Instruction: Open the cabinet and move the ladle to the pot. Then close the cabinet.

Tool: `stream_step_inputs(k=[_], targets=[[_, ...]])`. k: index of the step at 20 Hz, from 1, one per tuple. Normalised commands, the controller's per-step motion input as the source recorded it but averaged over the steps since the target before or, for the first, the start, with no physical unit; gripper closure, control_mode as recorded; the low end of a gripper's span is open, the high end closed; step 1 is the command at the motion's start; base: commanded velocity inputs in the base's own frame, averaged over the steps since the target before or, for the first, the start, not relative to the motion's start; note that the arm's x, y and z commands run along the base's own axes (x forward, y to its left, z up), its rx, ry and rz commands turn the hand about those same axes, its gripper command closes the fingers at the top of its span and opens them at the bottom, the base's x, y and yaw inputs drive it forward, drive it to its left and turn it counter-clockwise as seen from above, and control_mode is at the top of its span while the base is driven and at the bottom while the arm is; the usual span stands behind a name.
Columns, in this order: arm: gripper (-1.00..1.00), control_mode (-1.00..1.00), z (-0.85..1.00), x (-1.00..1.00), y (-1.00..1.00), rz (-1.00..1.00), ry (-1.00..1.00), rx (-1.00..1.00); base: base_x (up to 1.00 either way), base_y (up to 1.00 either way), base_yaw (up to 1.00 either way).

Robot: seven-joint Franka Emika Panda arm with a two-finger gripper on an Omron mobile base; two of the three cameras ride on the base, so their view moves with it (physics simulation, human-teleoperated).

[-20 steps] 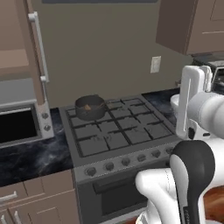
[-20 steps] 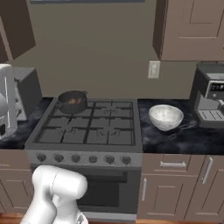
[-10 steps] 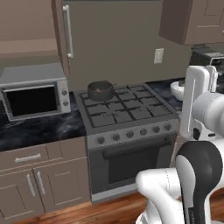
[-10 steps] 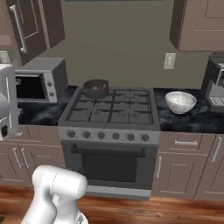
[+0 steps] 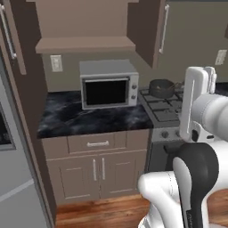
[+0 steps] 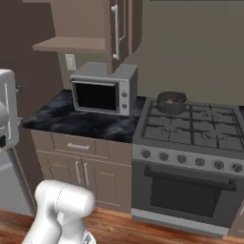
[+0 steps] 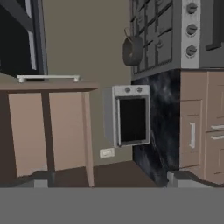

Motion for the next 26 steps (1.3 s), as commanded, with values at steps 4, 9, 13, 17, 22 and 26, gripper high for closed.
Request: stream_step_inputs(k=[4,9,13,17,22,26], targets=[[-1.00,1.00,0.00,0.00,0.00,0.00,0.00,0.00,0.00,0.28,0.28],[-1.00,1.00,0.00,0.00,0.00,0.00,0.00,0.00,0.15,0.40,0.11],[-1.00,1.00,0.00,0.00,0.00,0.00,0.00,0.00,0.19,0.55,-0.08],[-1.00,1.00,0.00,0.00,0.00,0.00,0.00,0.00,0.00,0.76,-0.26],[-1.00,1.00,0.00,0.00,0.00,0.00,0.00,0.00,0.00,0.13,-0.19],[-1.00,1.00,0.00,0.00,0.00,0.00,0.00,0.00,0.05,-0.09,-0.02]])
